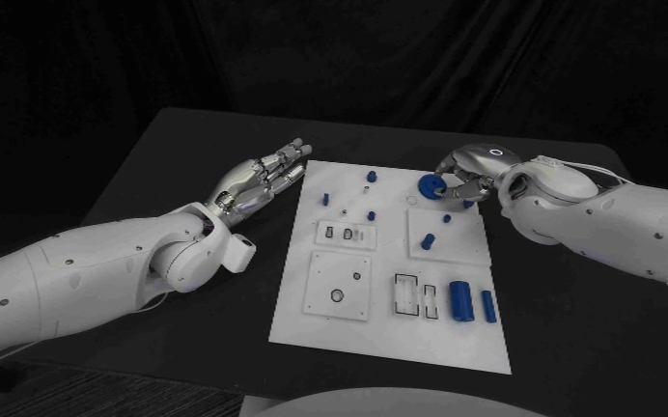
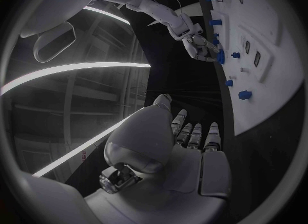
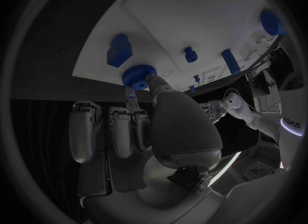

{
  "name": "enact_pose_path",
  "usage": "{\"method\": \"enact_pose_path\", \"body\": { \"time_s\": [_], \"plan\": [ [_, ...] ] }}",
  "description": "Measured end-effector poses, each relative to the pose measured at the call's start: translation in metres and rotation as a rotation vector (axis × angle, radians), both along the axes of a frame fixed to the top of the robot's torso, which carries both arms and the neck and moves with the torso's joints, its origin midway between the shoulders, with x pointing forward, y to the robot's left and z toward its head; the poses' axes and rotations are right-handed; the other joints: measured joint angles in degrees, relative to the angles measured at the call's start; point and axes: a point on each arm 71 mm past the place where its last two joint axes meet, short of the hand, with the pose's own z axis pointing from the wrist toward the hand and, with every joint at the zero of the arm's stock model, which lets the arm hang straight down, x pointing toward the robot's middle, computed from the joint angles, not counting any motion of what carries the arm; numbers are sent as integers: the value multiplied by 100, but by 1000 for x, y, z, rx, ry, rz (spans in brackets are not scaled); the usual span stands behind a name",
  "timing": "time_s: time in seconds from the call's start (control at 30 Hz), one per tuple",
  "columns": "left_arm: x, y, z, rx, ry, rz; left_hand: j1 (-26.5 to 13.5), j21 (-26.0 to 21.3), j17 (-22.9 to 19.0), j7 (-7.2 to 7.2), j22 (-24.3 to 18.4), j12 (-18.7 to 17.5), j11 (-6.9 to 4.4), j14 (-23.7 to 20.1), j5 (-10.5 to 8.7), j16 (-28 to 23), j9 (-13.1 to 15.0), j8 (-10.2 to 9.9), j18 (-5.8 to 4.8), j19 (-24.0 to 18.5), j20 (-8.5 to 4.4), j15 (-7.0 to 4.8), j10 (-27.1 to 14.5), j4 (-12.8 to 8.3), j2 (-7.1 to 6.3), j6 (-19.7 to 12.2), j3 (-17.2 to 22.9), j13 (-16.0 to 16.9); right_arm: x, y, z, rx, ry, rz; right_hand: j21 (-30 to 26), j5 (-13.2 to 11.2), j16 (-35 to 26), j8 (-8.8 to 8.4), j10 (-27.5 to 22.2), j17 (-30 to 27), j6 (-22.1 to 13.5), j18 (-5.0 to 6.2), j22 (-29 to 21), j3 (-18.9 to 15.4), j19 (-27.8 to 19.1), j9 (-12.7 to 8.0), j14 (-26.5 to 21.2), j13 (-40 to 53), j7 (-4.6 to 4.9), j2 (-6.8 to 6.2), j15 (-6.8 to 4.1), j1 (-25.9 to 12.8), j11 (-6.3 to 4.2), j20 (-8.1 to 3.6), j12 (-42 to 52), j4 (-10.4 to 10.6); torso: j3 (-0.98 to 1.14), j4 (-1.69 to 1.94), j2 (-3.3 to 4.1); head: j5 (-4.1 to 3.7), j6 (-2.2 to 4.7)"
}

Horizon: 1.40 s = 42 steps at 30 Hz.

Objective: Assemble the parts on the task board

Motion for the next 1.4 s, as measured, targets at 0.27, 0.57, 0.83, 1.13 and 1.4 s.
{"method": "enact_pose_path", "body": {
  "time_s": [0.27,0.57,0.83,1.13,1.4],
  "plan": [
    [0,1,0,1,1,1,0,0,1,8,0,0,0,0,0,0,0,0,0,0,0,0,0,-2,0,-14,3,-1,-10,3,1,17,4,23,40,138,0,224,0,0,0,1,-1,43,0,0,-3,0,0,-63,-2,-60,1,0,0,30,-3,0,-3,20,1],
    [0,1,0,2,3,0,0,0,2,17,1,0,41,0,0,0,0,0,0,-21,20,0,0,-16,0,-23,16,0,-18,16,13,42,-8,65,40,182,0,233,0,0,1,2,-1,73,0,0,-3,0,0,-82,-2,-85,1,0,0,59,-8,0,-7,41,23],
    [0,0,-1,3,7,-2,0,0,3,37,1,0,41,0,0,0,0,23,0,-20,20,0,0,-32,0,-2,32,1,-20,34,17,56,-10,104,40,175,0,164,-2,-1,40,2,-2,113,0,1,-3,0,2,-81,-2,-177,43,0,0,100,-8,-2,-4,47,27],
    [0,0,-1,4,12,-5,0,0,0,37,1,0,41,0,0,0,0,23,0,-20,20,-1,0,-32,0,-2,32,2,-16,60,16,62,-9,145,40,130,0,103,1,0,97,3,-3,135,0,1,-3,0,6,-96,-1,-192,46,0,0,123,1,6,3,31,42],
    [0,-2,-1,3,16,-11,0,0,-1,37,1,0,60,0,0,0,0,23,0,-20,20,-1,20,-47,0,-3,47,3,-6,80,15,57,-16,164,40,86,0,81,4,-1,140,3,-3,134,0,3,16,-1,9,-112,19,-206,62,1,0,123,-1,10,7,35,51]
  ]
}}
